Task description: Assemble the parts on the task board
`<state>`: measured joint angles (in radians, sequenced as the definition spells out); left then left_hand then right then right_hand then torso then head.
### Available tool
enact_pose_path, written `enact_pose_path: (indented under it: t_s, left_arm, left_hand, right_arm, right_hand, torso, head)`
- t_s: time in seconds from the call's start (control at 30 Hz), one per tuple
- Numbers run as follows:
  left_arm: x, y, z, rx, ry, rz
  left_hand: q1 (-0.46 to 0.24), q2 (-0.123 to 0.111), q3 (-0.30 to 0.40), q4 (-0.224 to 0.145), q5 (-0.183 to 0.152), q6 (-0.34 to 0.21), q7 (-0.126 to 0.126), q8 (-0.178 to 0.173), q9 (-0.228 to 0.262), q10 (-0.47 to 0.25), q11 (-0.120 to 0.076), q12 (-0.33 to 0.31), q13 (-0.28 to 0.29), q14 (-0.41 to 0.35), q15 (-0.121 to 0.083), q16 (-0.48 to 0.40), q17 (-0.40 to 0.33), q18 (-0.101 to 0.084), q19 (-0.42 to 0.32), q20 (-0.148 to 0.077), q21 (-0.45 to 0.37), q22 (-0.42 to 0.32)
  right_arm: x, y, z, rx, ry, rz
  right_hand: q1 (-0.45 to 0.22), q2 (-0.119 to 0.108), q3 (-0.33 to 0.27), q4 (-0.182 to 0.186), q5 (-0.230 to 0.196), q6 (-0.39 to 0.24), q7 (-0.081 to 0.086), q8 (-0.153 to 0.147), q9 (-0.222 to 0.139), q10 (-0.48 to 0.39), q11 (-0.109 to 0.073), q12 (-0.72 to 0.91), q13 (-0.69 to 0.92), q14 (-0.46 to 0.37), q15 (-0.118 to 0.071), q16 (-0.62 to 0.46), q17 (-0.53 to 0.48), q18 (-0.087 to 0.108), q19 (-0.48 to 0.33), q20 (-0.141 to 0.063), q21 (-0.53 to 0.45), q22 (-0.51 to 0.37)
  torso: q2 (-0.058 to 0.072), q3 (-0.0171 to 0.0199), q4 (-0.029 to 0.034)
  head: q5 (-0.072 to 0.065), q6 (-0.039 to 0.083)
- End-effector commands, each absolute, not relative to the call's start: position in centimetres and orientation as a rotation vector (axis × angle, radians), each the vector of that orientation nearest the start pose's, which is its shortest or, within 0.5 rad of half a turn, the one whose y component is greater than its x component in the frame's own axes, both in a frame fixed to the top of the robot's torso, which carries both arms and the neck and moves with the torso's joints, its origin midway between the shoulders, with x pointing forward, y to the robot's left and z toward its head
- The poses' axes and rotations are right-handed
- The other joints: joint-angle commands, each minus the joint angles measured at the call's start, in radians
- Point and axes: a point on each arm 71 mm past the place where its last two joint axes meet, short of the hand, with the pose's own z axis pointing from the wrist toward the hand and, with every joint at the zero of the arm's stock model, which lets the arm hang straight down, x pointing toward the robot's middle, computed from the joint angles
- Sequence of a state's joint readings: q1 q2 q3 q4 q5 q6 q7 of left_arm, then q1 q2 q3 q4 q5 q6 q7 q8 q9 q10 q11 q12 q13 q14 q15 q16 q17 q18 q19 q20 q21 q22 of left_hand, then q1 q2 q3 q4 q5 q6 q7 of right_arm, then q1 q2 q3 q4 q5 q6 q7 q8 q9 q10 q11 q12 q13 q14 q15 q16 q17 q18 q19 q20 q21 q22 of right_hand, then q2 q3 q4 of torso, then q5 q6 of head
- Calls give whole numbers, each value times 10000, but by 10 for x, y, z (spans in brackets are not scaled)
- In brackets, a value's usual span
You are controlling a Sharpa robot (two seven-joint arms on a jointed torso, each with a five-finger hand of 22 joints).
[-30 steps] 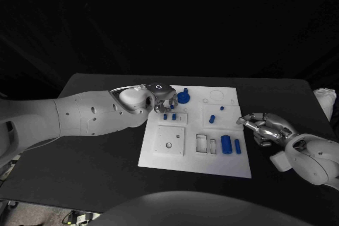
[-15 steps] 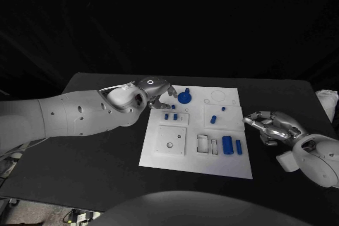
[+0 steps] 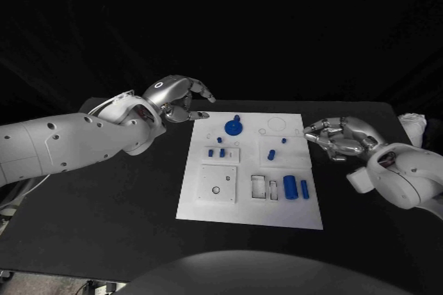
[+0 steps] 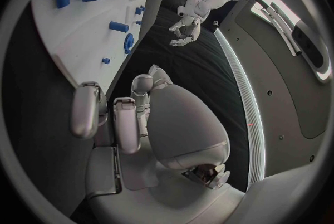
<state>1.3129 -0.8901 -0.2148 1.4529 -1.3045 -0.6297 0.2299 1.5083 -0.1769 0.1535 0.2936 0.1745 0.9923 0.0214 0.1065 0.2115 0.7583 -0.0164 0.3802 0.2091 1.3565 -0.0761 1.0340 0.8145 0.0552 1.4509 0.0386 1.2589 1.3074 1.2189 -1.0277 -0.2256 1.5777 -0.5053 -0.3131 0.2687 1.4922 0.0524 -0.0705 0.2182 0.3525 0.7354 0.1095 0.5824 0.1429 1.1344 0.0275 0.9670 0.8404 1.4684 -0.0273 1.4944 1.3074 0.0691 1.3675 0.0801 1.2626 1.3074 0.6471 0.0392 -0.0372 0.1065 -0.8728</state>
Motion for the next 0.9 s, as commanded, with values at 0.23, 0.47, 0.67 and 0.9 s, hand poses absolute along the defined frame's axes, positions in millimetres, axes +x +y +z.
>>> enact_pose_path:
  t_s: [0.23,0.47,0.67,0.9]
  left_arm:
    - [486,237,-166,-1911,13138,-11564]
    - [486,234,-170,-2112,13252,-11797]
    - [487,236,-172,-2135,13355,-11734]
    - [488,233,-173,-2078,13449,-11675]
  left_hand:
    - [-40,356,-129,-7,988,381,311,-111,-253,91,280,167,-352,220,80,525,437,0,165,34,384,1907]
    - [296,450,-11,-9,1240,424,355,-210,-374,88,324,142,-582,281,101,674,553,-11,205,57,469,1924]
    - [530,464,105,-13,1494,382,353,-307,-471,52,324,107,-757,231,101,663,494,4,173,66,406,1905]
    - [671,483,201,-14,1650,376,372,-344,-523,40,342,98,-862,199,109,669,477,7,160,73,394,1901]
  right_arm:
    - [469,-252,-217,2617,17508,10066]
    - [484,-245,-213,243,16983,8510]
    - [489,-239,-208,-990,16483,7444]
    - [494,-231,-204,-2164,15923,6720]
  right_hand:
    - [1539,-306,964,-601,-227,373,254,-552,-236,-2417,272,-2854,-2175,-18,121,-552,166,108,-33,112,-110,1450]
    - [1472,-884,1609,-303,-667,432,198,-1277,-480,-2831,576,-4578,-3712,173,380,-476,185,-97,581,333,730,1811]
    - [1112,-1282,1761,6,-836,540,-10,-1772,-604,-2563,637,-4949,-4273,257,448,-387,230,-143,765,419,996,1914]
    - [783,-1524,1785,210,-925,688,-49,-2049,-637,-2482,659,-5093,-4549,255,468,-371,197,-144,771,444,1011,1915]
  torso:
    - [80,-116,141]
    - [139,-122,183]
    - [163,-125,189]
    - [158,-131,202]
  head:
    - [-635,2]
    - [-745,2]
    - [-808,2]
    - [-873,2]
